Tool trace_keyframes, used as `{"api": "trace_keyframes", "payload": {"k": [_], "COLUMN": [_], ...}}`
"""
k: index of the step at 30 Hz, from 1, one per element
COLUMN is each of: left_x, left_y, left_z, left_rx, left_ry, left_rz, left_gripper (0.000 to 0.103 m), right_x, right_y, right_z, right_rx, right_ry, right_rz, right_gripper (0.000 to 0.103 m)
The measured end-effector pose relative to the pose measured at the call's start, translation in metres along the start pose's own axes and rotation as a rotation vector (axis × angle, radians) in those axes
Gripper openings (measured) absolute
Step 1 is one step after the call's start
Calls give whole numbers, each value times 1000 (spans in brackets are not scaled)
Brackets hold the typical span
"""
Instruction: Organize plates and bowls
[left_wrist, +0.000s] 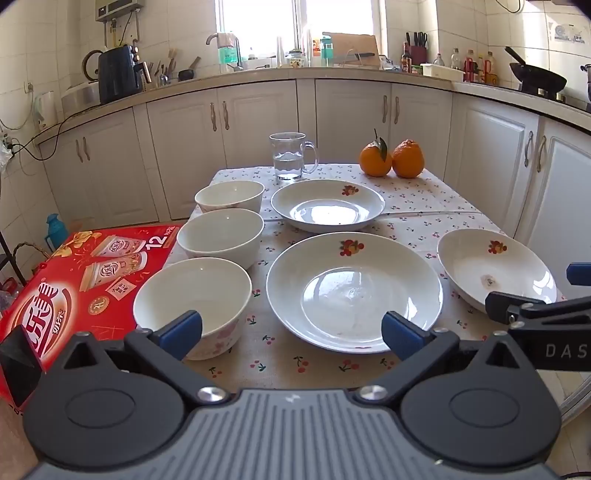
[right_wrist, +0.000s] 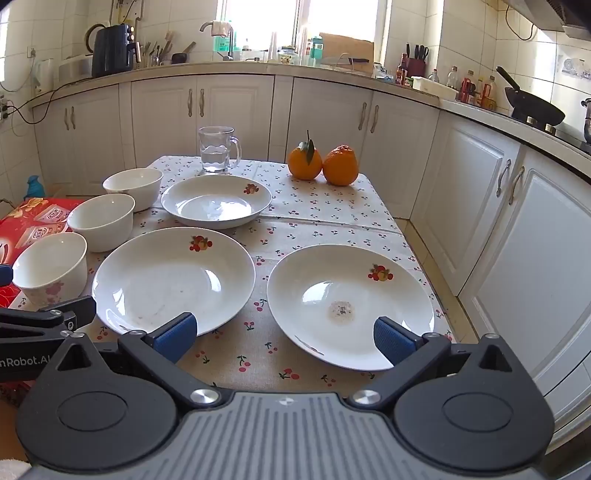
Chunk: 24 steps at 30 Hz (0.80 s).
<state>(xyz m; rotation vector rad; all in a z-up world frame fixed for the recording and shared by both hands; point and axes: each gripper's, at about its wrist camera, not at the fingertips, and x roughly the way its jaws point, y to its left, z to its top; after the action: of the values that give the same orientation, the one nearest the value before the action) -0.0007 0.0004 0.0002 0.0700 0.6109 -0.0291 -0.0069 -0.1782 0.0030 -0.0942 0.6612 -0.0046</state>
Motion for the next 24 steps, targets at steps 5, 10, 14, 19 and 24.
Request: {"api": "trace_keyframes", "payload": {"k": [5,10,14,19,24], "left_x": [0,-2,-5,-5,-6], "left_y": [0,-2,1,1,1], "left_z": [0,1,1,2,2], "left_rx": [1,5,0,1,1], "left_ry": [-3,-8,-7,-7,-7], "left_rz": [4,8,8,8,7], "left_gripper": [102,102,102,102,102], "right_x": [-1,-4,-1,-2,-3], "right_y": [0,0,2,2,2], "right_z": [1,2,3,2,2], "right_rx": [-4,-1,-3,-3,-3], "right_ry": [-2,-8,-9,-11,-14], "right_rz": [0,1,2,0,0], "right_gripper": [103,103,103,103,103]}}
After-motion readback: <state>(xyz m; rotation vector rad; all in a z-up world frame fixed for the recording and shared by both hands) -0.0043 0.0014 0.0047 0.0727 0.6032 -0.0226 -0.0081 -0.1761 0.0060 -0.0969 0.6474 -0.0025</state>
